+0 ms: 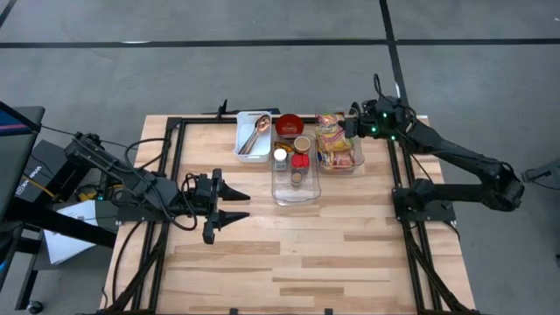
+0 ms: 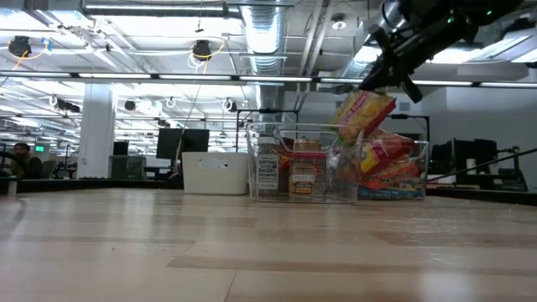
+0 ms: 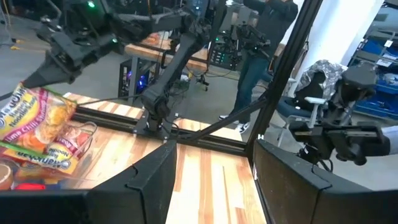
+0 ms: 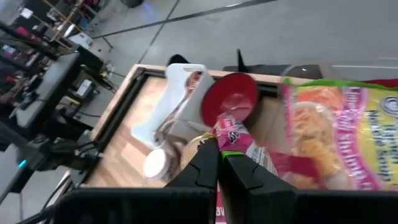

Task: Pick & Place Food Item
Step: Put the green noodle pack into the right transparent bin

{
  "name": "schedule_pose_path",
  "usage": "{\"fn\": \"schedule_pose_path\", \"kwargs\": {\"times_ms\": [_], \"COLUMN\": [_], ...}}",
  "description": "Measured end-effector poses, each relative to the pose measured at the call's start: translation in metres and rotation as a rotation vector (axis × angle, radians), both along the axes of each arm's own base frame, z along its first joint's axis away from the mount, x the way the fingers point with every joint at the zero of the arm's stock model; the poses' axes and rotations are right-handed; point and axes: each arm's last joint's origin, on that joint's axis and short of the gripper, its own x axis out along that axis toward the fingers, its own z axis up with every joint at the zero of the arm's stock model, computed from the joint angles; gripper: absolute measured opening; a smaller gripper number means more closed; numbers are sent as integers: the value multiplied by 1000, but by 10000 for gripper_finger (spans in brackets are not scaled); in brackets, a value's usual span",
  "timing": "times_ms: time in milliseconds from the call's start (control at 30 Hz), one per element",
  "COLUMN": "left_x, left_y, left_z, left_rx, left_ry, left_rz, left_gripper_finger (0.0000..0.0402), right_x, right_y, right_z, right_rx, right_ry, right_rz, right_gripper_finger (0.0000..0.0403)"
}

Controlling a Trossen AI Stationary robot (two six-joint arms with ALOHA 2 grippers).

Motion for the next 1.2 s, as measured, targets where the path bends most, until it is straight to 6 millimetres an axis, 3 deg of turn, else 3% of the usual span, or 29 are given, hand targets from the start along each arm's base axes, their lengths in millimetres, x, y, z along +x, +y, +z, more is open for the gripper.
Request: {"fn": "schedule_pose_path", "kwargs": {"times_ms": [600, 1200], "left_x": [12, 13], "left_y": [-7, -6], "left_z": [-12, -12], "left_rx": [-16, -72], "left_ry": [50, 38], "left_rz": [11, 35], "left_gripper_finger": [208, 208], "right_x": [-12, -25], "right_y": [-58, -97], "right_z": [-25, -54], "right_rx": [49, 66], "right_ry": [15, 80], "right_rz": [-110, -124], "right_gripper_finger": [0, 0]}}
